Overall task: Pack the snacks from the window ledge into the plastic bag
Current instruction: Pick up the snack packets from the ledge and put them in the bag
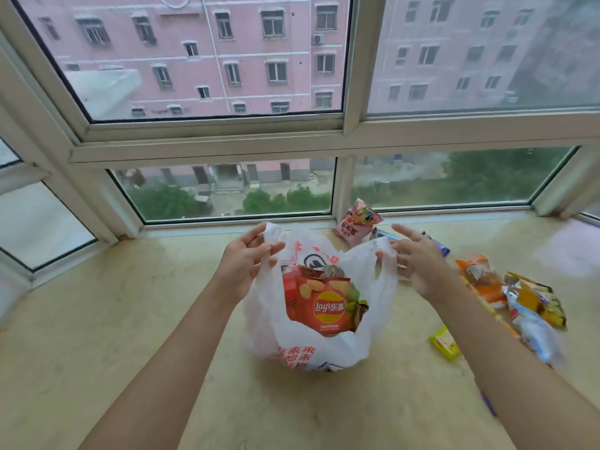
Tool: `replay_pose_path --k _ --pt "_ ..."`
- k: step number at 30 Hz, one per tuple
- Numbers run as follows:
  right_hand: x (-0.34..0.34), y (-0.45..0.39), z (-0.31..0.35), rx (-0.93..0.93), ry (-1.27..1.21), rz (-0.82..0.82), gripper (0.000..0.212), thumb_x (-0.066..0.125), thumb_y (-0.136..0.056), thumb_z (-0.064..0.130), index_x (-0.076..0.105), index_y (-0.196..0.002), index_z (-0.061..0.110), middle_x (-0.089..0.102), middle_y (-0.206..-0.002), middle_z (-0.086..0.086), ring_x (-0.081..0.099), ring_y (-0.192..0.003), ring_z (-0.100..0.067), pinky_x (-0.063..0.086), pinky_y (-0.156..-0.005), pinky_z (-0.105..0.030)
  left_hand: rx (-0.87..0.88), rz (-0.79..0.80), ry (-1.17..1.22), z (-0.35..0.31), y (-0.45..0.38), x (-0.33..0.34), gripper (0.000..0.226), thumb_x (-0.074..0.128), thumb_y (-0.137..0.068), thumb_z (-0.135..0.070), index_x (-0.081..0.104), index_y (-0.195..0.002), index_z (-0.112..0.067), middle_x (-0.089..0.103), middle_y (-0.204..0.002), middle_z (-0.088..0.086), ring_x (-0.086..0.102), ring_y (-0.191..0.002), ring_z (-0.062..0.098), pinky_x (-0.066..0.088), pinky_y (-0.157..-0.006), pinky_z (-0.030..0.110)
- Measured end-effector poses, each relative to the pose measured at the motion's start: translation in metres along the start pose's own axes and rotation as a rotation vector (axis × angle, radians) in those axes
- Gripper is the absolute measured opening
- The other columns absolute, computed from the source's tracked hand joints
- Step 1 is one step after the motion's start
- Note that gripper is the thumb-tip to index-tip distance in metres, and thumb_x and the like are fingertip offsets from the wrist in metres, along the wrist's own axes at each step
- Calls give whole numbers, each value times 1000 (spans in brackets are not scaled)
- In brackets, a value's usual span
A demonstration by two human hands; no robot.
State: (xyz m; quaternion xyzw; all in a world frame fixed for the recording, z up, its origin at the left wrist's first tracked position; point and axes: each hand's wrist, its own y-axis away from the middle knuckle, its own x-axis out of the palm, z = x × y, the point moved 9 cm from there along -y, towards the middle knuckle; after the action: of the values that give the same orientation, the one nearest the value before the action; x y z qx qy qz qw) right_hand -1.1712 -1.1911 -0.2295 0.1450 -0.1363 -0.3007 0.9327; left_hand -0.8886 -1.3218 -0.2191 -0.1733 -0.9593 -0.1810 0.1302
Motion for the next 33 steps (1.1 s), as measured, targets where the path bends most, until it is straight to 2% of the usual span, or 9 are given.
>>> replay_pose_path --k 5,10,16,20,23,26,28,30,33 --pt "-11 -17 -24 75 69 148 52 63 -84 -2 50 -129 20 66 -107 -7 71 -75 -19 50 -75 -36 -49 -159 -191 27 1 -14 46 58 -86 12 56 -127 -10 69 -97 5 72 -73 12 52 -55 23" --pt "-34 -24 -47 102 285 38 58 68 -74 -14 53 -125 8 62 -98 -13 62 -83 -25 49 -67 -35 -79 -370 -288 53 10 -67 42 63 -82 11 60 -117 -11 69 -95 9 69 -62 12 50 -50 23" --pt "-43 -22 -48 -128 729 -203 66 73 -68 0 52 -129 10 54 -125 -17 49 -116 -33 44 -96 -43 204 -714 -1193 33 34 -84 64 58 -73 8 48 -130 -19 43 -134 12 47 -118 32 45 -92 45" --pt "18 8 -40 -708 1275 -185 70 71 -64 -4 52 -131 6 39 -137 -21 33 -128 -37 38 -104 -46 817 -209 -1821 71 29 20 72 53 -59 12 52 -126 -16 38 -140 10 35 -128 30 30 -105 48" --pt "67 19 -88 -994 1610 72 71 79 -61 8 56 -129 8 44 -138 -21 34 -130 -36 28 -110 -49 816 234 -2040 139 16 50 52 66 -70 -13 62 -121 -21 49 -140 3 39 -132 23 7 -115 46" --pt "73 1 -147 -897 1837 305 77 82 -64 30 54 -133 12 44 -145 -18 35 -135 -34 24 -108 -50 605 439 -2236 179 -6 44 53 64 -84 -39 57 -132 -20 46 -146 5 36 -139 23 -8 -116 49" --pt "56 -21 -169 -769 1940 335 91 85 -58 43 51 -137 13 40 -147 -19 31 -137 -35 23 -107 -57 517 540 -2345 199 -29 30 56 43 -97 -40 34 -148 -17 23 -157 9 13 -147 27 -15 -114 51" --pt "34 -43 -180 -608 1946 334 108 85 -51 53 42 -143 16 36 -150 -18 34 -135 -38 27 -103 -62 432 581 -2380 205 -54 16 61 30 -99 -50 31 -148 -14 29 -155 9 16 -145 27 -24 -107 49" --pt "-10 -69 -181 -485 2025 254 115 65 -71 67 -8 -151 29 16 -158 -9 34 -136 -30 40 -99 -43 361 429 -2300 188 -97 -8 81 33 -81 -79 50 -131 -17 55 -132 1 38 -135 23 -25 -110 53"
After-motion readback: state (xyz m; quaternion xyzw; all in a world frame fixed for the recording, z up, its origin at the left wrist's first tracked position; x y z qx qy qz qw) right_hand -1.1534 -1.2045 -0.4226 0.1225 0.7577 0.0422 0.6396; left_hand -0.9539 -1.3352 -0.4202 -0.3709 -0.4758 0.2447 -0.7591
